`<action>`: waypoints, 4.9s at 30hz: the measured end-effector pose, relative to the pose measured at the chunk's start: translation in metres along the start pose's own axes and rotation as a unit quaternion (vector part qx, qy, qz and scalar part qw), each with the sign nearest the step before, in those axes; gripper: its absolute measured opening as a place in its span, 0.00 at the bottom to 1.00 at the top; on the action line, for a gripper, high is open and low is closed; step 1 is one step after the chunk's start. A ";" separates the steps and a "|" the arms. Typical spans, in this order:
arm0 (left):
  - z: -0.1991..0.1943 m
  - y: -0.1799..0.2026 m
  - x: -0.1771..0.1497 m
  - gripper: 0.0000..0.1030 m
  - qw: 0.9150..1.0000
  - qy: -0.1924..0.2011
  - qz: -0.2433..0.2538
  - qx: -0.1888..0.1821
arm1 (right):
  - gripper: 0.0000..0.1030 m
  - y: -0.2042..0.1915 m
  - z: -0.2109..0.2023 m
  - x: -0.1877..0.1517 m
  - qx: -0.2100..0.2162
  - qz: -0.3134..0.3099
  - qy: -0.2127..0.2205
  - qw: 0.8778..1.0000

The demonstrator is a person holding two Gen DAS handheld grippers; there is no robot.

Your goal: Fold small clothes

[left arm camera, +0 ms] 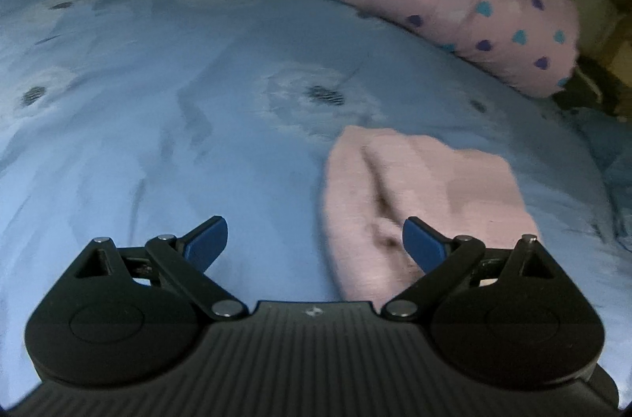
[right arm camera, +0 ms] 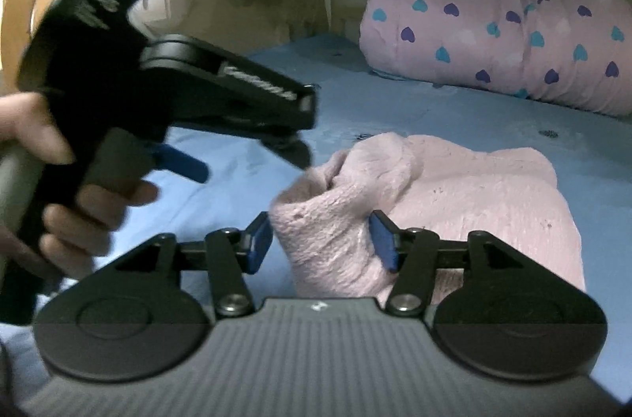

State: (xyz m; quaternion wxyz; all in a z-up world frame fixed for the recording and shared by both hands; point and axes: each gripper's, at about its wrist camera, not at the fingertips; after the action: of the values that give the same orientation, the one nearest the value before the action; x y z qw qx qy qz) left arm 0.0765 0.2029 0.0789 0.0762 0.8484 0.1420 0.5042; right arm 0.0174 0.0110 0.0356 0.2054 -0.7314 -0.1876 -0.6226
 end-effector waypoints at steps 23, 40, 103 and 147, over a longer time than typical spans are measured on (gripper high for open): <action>0.011 0.047 -0.013 0.92 0.997 0.030 0.022 -0.066 | 0.55 0.090 -0.064 0.018 -0.143 0.089 0.015 0.986; 0.036 0.009 -0.015 0.22 1.000 -0.003 0.002 -0.024 | 0.56 0.085 -0.048 -0.001 -0.107 0.107 0.004 0.988; 0.046 0.018 -0.034 0.49 0.989 -0.040 -0.041 -0.135 | 0.46 0.162 0.023 -0.016 -0.024 0.355 -0.091 0.930; -0.150 0.141 -0.129 0.52 0.973 -0.041 0.188 -0.126 | 0.54 0.138 -0.237 -0.005 -0.192 0.169 -0.055 0.965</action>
State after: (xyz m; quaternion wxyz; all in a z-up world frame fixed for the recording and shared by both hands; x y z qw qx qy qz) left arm -0.0899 0.0266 0.0819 0.0919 0.8636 -0.0876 0.4880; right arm -0.1074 -0.2325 0.0549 0.1523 -0.8114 0.0507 -0.5621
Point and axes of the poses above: each gripper's, at about its wrist camera, not at the fingertips, and z roughly the way its jaws point, y to its right, x to its top, and after that the axes turned 15 degrees about y, right-handed
